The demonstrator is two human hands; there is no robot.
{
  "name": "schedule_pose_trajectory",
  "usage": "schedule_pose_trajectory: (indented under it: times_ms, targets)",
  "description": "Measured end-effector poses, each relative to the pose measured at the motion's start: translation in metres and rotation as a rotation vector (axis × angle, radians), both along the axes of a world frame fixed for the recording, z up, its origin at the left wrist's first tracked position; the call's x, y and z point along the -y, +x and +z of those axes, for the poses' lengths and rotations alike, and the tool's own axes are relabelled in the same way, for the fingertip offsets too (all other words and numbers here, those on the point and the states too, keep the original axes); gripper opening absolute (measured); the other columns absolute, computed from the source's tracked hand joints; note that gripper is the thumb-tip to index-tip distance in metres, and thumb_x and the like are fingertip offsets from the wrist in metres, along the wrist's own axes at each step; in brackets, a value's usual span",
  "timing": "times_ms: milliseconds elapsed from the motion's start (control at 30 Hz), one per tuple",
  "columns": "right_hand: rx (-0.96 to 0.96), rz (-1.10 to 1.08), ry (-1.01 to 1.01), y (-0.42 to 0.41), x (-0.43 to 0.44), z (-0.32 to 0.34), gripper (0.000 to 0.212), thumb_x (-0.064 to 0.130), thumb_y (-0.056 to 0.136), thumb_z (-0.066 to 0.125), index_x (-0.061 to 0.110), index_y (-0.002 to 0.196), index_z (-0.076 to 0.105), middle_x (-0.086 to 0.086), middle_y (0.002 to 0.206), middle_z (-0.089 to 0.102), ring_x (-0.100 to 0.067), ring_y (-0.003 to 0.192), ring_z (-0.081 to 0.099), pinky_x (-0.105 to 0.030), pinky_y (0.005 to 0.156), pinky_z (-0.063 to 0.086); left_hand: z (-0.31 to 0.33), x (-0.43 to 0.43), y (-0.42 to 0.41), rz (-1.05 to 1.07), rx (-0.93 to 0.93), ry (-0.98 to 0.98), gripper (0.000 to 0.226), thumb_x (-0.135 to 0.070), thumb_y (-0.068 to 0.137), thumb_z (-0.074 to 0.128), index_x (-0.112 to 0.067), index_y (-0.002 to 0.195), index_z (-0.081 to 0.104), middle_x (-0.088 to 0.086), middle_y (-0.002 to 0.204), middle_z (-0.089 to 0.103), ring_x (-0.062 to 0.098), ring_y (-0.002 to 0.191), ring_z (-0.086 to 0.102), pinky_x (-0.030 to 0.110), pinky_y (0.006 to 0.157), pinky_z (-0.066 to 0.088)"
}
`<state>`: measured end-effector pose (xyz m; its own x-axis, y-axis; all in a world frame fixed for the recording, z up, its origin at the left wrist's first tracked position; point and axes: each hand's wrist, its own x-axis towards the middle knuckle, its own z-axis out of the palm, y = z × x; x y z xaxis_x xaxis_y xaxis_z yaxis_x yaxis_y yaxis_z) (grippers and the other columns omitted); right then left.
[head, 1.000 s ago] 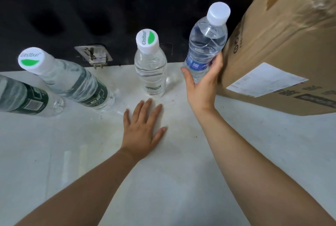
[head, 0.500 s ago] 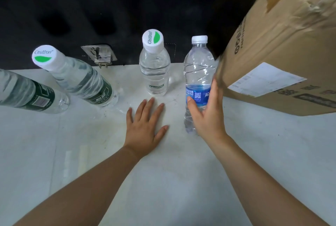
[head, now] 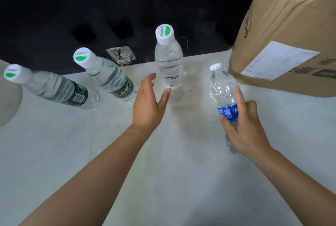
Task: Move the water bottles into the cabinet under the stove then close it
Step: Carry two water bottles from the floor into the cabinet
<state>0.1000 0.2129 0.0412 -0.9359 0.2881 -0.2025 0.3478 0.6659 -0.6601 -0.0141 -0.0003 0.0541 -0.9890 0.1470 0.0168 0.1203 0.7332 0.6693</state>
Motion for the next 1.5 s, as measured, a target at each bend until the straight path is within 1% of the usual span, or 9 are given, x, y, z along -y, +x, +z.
schedule_pose_trajectory:
  times_ms: [267,367,567,800,867,1033,1233,1333,1500]
  targets:
    - [0.019,-0.054,-0.051,0.017,-0.003,0.006,0.083,0.029,0.089,0.054,0.04,0.144,-0.007,-0.001,0.128,0.034,-0.016,0.088,0.054,-0.024,0.069,0.046,0.006,-0.027,-0.051,-0.185,0.067,0.263,0.084,-0.032,0.088,0.06,-0.027,0.147,0.001,-0.008,0.147,0.036,0.001,0.124,0.044,-0.003,0.089,0.032]
    - [0.044,-0.096,-0.06,0.024,-0.007,0.005,0.08,0.029,0.089,0.056,0.036,0.145,-0.001,0.001,0.134,0.034,-0.01,0.089,0.05,-0.009,0.058,0.036,0.003,-0.038,-0.061,-0.2,0.083,0.306,0.079,-0.031,0.089,0.058,-0.027,0.147,0.004,-0.006,0.146,0.038,0.003,0.125,0.045,0.003,0.095,0.035]
    - [0.074,-0.186,-0.148,0.027,-0.005,0.002,0.085,0.028,0.089,0.056,0.037,0.145,-0.007,0.005,0.12,0.029,-0.015,0.084,0.05,-0.025,0.07,0.038,-0.003,-0.056,-0.043,-0.099,0.13,0.376,0.069,-0.051,0.084,0.057,-0.039,0.142,0.02,-0.008,0.142,0.042,0.009,0.128,0.045,0.037,0.106,0.04]
    - [0.165,-0.077,-0.169,0.008,0.008,0.018,0.087,0.024,0.088,0.056,0.036,0.145,-0.008,0.005,0.114,0.027,-0.022,0.081,0.053,-0.029,0.069,0.04,0.02,-0.021,0.025,0.016,0.321,0.128,0.069,-0.054,0.078,0.063,-0.056,0.134,0.023,-0.005,0.113,0.046,0.004,0.085,0.06,0.031,0.085,0.049]
    - [0.186,-0.024,-0.156,0.006,0.016,0.055,0.087,0.024,0.087,0.057,0.036,0.145,-0.007,0.003,0.114,0.028,-0.024,0.082,0.054,-0.028,0.068,0.04,0.057,-0.011,0.04,0.105,0.4,0.102,0.07,-0.057,0.077,0.063,-0.058,0.133,0.022,-0.003,0.108,0.044,0.011,0.084,0.062,0.036,0.086,0.051]
    - [0.16,0.011,-0.19,0.014,0.038,0.213,0.086,0.025,0.088,0.056,0.038,0.145,-0.008,0.004,0.112,0.027,-0.016,0.086,0.051,-0.027,0.073,0.043,0.211,0.001,0.069,0.276,0.492,0.031,0.07,-0.057,0.081,0.058,-0.05,0.139,0.02,-0.003,0.108,0.041,0.006,0.077,0.047,0.024,0.082,0.035]
    - [0.111,0.074,-0.247,0.032,0.053,0.467,0.086,0.026,0.087,0.059,0.044,0.143,-0.003,0.002,0.116,0.031,-0.01,0.091,0.052,-0.023,0.074,0.053,0.454,0.003,0.109,0.387,0.557,0.07,0.074,-0.062,0.08,0.055,-0.048,0.141,0.016,-0.004,0.115,0.045,-0.002,0.077,0.048,0.027,0.075,0.038]
    - [0.093,0.092,-0.283,0.05,0.055,0.586,0.084,0.026,0.088,0.058,0.039,0.145,-0.001,-0.002,0.126,0.032,-0.009,0.09,0.052,-0.021,0.073,0.054,0.572,0.002,0.137,0.448,0.57,0.065,0.074,-0.062,0.08,0.054,-0.048,0.141,0.013,-0.005,0.112,0.04,0.01,0.084,0.049,0.028,0.076,0.038]
    - [0.029,0.2,-0.327,0.08,0.047,0.726,0.082,0.025,0.088,0.058,0.039,0.146,0.001,-0.001,0.123,0.032,0.0,0.087,0.054,-0.006,0.065,0.048,0.705,0.003,0.183,0.593,0.491,0.155,0.075,-0.061,0.08,0.055,-0.044,0.142,0.016,0.002,0.129,0.046,0.011,0.093,0.047,0.031,0.083,0.044]
